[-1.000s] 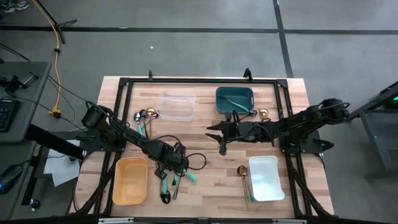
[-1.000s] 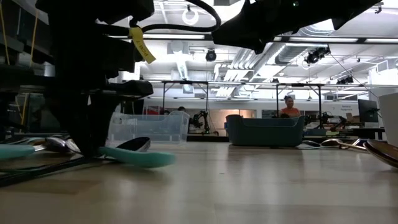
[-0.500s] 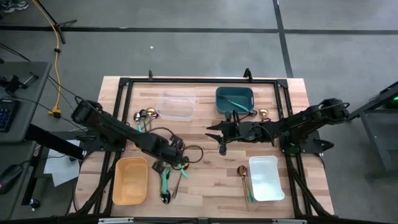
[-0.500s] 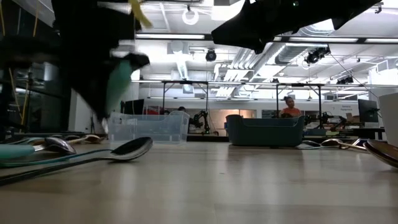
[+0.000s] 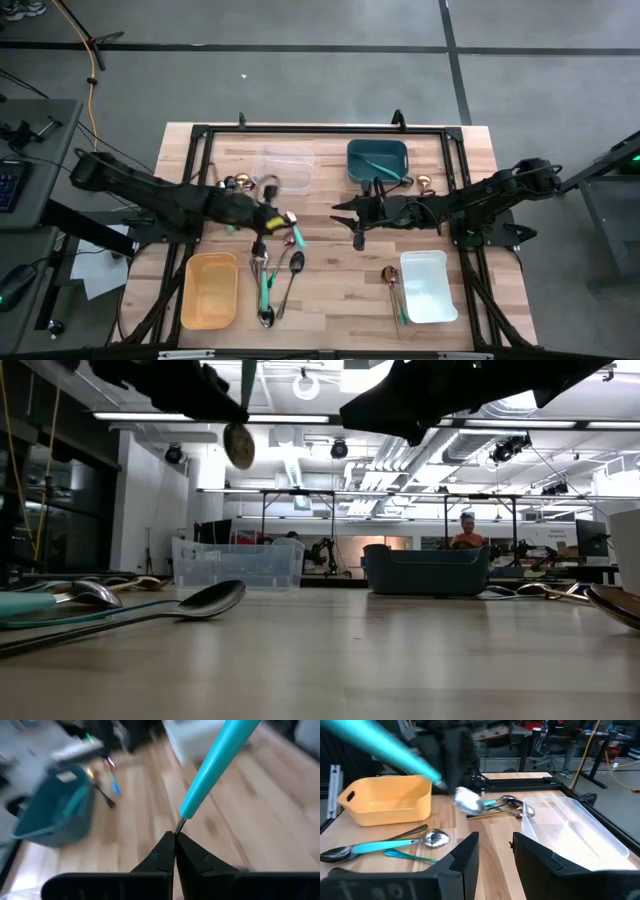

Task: Sort silverware by color (type)
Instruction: Put the green spoon into the blue bin

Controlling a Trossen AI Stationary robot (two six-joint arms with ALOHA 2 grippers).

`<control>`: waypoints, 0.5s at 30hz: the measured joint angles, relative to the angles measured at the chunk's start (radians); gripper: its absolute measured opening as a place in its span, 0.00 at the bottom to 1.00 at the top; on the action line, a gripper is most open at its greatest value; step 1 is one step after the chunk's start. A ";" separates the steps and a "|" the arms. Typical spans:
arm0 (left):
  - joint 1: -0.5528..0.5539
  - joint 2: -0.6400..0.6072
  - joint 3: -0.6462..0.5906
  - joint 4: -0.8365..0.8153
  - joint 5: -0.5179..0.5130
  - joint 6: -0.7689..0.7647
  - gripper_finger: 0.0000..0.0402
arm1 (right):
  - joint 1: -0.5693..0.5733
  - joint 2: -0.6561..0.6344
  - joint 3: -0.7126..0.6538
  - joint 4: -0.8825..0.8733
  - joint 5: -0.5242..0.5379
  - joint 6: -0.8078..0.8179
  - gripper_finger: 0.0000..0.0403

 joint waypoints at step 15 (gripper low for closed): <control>0.134 -0.060 -0.348 0.657 -0.012 -0.183 0.00 | -0.003 0.038 0.000 0.088 -0.003 -0.034 0.28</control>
